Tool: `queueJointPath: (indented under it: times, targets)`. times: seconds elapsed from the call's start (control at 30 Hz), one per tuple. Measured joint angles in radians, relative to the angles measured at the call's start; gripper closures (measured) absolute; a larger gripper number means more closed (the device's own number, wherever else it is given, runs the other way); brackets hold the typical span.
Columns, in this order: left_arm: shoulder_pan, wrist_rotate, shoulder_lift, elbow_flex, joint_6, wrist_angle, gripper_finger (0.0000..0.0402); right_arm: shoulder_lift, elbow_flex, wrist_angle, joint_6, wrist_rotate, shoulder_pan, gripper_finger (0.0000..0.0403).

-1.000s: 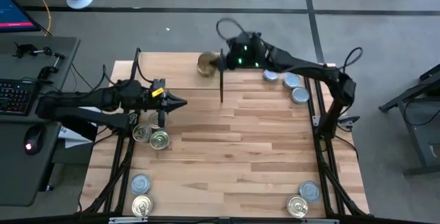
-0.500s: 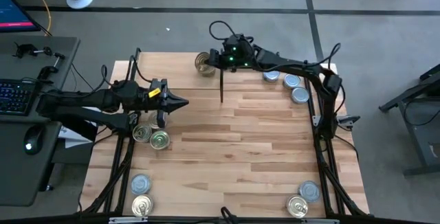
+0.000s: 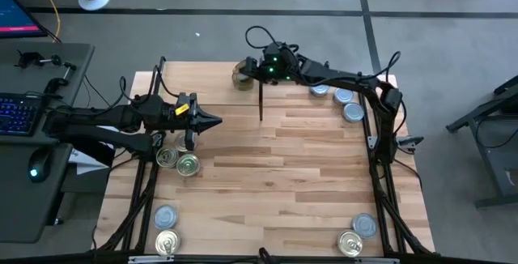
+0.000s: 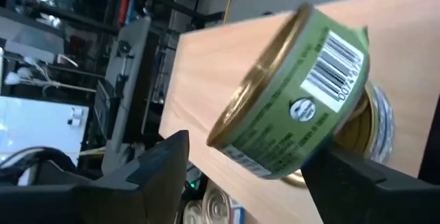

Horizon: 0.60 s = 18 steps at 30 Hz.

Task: Stack canned seafood by type on shelf
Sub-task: Stack the green tuna can on top of the other green tuna can on the shelf

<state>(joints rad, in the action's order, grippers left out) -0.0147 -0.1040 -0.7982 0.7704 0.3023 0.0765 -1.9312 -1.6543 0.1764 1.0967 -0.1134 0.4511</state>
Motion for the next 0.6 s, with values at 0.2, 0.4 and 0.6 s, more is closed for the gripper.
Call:
queueJointPath:
  times: [0.2,0.4,0.6]
  targets:
    - [0.0,0.0,0.0,0.0,0.0,0.0,0.0401,0.0,0.0,0.039,-0.001,-0.049,-0.009,0.0145]
    - [0.0,0.0,0.0,0.0,0.0,0.002,0.0401,0.0,0.0,0.05,0.001,-0.167,-0.009,0.0144]
    - [0.0,0.0,0.0,0.0,0.0,0.011,0.0401,0.001,0.0,0.131,-0.004,-0.163,-0.009,0.0144]
